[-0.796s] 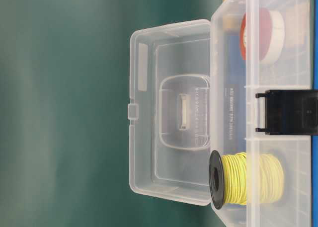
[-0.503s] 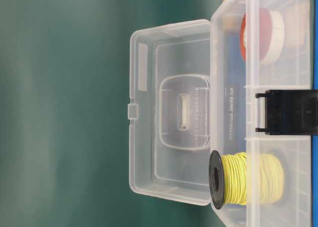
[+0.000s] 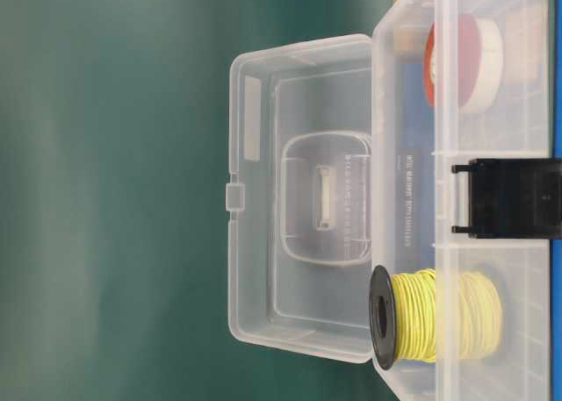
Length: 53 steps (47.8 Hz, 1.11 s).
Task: Close the tool box with the left arm.
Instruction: 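Move the left gripper up behind the box toward the raised clear lid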
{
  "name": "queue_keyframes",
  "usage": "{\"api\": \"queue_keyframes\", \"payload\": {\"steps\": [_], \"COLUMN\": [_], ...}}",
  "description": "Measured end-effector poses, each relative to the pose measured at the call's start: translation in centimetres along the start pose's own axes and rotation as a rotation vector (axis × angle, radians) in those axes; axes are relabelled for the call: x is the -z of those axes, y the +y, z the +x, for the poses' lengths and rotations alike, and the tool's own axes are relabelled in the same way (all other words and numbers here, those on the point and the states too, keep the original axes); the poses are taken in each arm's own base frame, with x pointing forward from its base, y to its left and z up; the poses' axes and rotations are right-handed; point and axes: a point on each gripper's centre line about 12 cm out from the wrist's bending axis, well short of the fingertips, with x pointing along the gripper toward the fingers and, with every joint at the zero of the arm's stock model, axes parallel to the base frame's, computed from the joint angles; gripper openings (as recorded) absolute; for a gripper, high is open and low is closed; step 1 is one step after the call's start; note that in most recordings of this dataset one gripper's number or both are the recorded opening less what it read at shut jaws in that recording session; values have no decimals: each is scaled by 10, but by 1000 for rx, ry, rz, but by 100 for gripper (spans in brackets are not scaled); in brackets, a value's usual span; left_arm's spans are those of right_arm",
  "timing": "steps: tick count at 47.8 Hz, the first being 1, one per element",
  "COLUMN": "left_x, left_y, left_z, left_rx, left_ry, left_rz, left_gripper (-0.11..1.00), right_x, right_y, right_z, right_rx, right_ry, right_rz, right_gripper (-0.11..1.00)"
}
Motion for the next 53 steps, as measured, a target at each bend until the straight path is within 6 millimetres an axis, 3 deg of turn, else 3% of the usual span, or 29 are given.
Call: {"api": "queue_keyframes", "payload": {"steps": [5, 13, 16, 34, 41, 53], "left_x": [-11, -23, -26, -31, -24, 12], "left_y": [11, 36, 48, 130, 144, 154], "left_z": [10, 29, 39, 123, 155, 194], "left_rx": [-40, -114, -149, -287, -288, -272], "left_ry": [19, 48, 65, 220, 268, 363], "left_rz": [42, 116, 116, 52, 42, 23], "left_gripper": [26, 76, 87, 90, 90, 90], "right_x": [3, 7, 9, 20, 23, 28], "right_y": [0, -1, -1, -7, -9, -12], "right_z": [1, 3, 4, 12, 12, 12], "right_rx": [1, 2, 4, 31, 40, 54], "right_ry": [20, 46, 54, 106, 120, 151], "right_rz": [0, 0, 0, 2, 3, 5], "right_gripper": [0, 0, 0, 0, 0, 0]}}
